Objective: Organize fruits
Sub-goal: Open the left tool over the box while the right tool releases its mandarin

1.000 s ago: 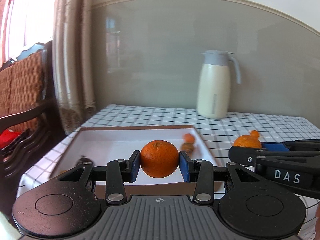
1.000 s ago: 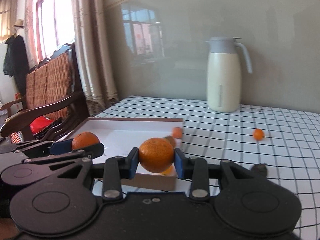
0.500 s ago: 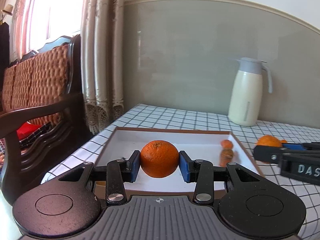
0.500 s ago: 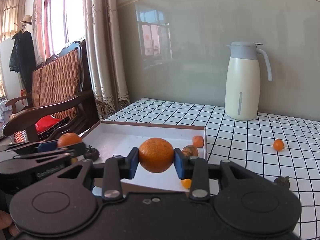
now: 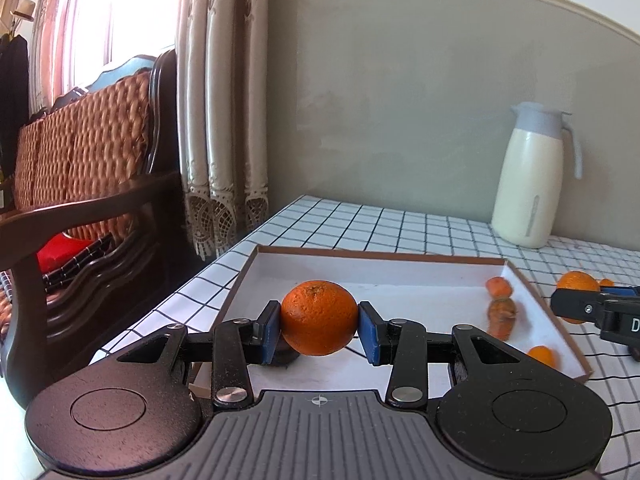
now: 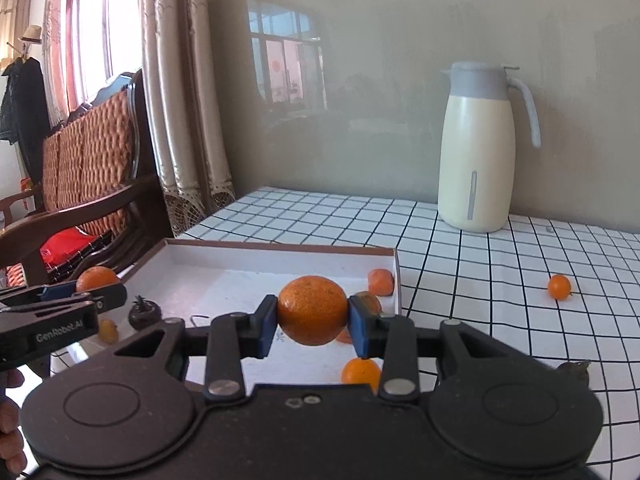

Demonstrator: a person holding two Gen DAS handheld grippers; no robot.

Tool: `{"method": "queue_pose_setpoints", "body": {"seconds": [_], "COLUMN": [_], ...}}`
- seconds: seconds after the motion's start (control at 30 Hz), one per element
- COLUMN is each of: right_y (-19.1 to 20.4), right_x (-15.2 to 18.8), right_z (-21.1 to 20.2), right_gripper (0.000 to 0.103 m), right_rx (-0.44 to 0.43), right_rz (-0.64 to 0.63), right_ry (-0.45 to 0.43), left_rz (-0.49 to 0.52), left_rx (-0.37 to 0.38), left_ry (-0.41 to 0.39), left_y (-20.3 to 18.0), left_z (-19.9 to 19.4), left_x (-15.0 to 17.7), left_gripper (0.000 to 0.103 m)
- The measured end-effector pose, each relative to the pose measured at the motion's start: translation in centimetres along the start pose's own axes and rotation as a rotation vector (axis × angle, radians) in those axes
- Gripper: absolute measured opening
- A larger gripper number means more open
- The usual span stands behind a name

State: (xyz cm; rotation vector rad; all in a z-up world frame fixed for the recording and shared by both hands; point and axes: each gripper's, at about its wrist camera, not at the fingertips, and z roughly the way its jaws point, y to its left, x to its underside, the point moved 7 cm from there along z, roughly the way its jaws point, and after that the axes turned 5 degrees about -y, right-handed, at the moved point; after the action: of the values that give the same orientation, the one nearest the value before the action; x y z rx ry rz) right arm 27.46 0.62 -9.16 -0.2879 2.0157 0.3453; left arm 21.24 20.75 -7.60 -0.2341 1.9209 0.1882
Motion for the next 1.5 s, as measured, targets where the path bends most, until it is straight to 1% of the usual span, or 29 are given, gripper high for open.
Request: {"method": "queue_pose_setpoints", "body": {"seconds": [0.07, 0.1, 0.13, 0.17, 0.2, 0.23, 0.27, 0.3, 0.33, 0.47, 0.73, 0.93, 1.27, 1.5], "right_y": [-0.2, -0.3, -0.4, -0.7, -1.0, -1.3, -1.5, -1.7, -1.9, -2.2, -2.3, -1.9, -2.2, -3.6], "right_x": [0.2, 0.4, 0.5, 0.5, 0.2, -0.3, -0.8, -1.3, -1.5, -1.9, -1.7, -2.2, -3.0, -3.3], "right_z": [0.8, 1.3, 1.8, 2.0, 1.8, 1.0, 0.4, 0.2, 0.1, 0.0, 0.1, -0.9, -4.6, -7.8], "right_gripper": [0.029, 0.031, 0.034, 0.06, 0.09, 0.093, 0.092, 0.092, 0.092, 0.097, 0.097, 0.097, 0.097, 0.097], "right_rx": [0.008, 0.008, 0.017, 0.047, 0.088, 0.109, 0.125, 0.141, 0.143, 0.138, 0.118, 0.099, 0.089, 0.102], "right_rz": [0.003, 0.005, 0.009, 0.015, 0.021, 0.028, 0.028, 0.027, 0.035, 0.048, 0.079, 0.083, 0.081, 0.08], "right_ry": [0.01, 0.019, 0.028, 0.021, -0.014, -0.089, -0.141, -0.159, -0.166, -0.16, -0.125, -0.117, -0.143, -0.178], "left_rz": [0.001, 0.005, 0.001, -0.003, -0.007, -0.008, 0.008, 0.023, 0.024, 0.017, 0.02, -0.002, -0.011, 0.012], "left_rx": [-0.009, -0.016, -0.025, -0.034, -0.056, -0.107, -0.158, -0.16, -0.154, -0.163, -0.129, -0.114, -0.102, -0.055], "left_ry": [0.008, 0.01, 0.012, 0.02, 0.031, 0.005, -0.052, -0.073, -0.076, -0.074, -0.051, -0.038, -0.064, -0.09], "left_y": [0.3, 0.4, 0.6, 0.8, 1.1, 1.5, 1.8, 1.8, 1.9, 2.2, 1.8, 1.5, 0.8, -1.7], "left_z": [0.7, 1.2, 1.6, 2.1, 2.5, 2.4, 2.0, 1.9, 2.0, 2.6, 1.8, 0.5, -2.6, -5.2], "left_x": [0.2, 0.4, 0.5, 0.6, 0.5, 0.1, -0.4, -0.9, -1.2, -1.5, -1.6, -2.2, -3.6, -4.7], "left_gripper": [0.041, 0.042, 0.044, 0.053, 0.093, 0.103, 0.103, 0.103, 0.103, 0.103, 0.103, 0.103, 0.103, 0.103]}}
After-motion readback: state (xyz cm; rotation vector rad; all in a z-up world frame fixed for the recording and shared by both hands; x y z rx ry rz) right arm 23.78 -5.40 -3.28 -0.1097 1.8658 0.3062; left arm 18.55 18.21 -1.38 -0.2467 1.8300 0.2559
